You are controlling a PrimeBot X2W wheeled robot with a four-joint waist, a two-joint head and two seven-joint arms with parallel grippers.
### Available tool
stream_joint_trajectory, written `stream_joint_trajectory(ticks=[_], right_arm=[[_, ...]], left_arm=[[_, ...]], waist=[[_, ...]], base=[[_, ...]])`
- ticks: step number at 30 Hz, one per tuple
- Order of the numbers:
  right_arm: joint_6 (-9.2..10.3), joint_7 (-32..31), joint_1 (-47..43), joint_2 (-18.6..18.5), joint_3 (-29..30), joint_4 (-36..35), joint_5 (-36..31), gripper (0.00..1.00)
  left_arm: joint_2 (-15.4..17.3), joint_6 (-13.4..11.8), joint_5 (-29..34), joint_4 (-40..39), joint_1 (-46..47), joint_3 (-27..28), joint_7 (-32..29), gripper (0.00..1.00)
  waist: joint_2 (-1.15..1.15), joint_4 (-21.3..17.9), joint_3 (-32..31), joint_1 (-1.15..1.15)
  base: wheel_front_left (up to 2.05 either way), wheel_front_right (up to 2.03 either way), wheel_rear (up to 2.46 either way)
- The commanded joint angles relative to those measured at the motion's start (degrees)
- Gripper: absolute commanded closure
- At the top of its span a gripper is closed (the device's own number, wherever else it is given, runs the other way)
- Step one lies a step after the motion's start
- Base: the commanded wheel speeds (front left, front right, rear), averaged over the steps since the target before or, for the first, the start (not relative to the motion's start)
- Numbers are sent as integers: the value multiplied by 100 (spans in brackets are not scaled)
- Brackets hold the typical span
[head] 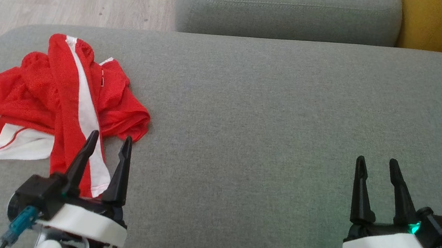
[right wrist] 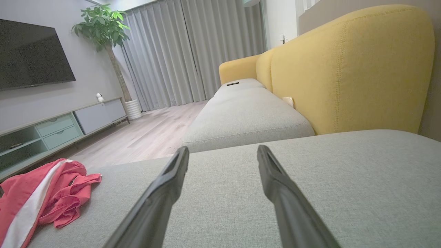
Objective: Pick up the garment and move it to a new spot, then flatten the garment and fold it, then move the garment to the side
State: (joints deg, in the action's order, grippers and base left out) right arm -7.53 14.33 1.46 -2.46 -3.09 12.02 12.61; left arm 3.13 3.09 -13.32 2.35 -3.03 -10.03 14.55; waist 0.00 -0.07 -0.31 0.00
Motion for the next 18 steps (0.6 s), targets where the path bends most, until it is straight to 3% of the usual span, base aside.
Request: stream_joint_trajectory(ticks=[1,11,18], right_arm=[[4,67,156,-42,-135,-163,40,0],[4,67,150,-42,-123,-157,106,0],[4,67,159,-42,-270,-146,149,0]], left_arm=[[-22,-16,-51,-159,195,197,45,0],[-24,-81,-98,-125,245,228,45,0],[-24,-181,-130,-86,247,309,45,0]], waist=[[0,-11,3,0],[0,47,-1,0],[0,293,-15,0]], base=[[0,0,0],[0,0,0],[0,0,0]])
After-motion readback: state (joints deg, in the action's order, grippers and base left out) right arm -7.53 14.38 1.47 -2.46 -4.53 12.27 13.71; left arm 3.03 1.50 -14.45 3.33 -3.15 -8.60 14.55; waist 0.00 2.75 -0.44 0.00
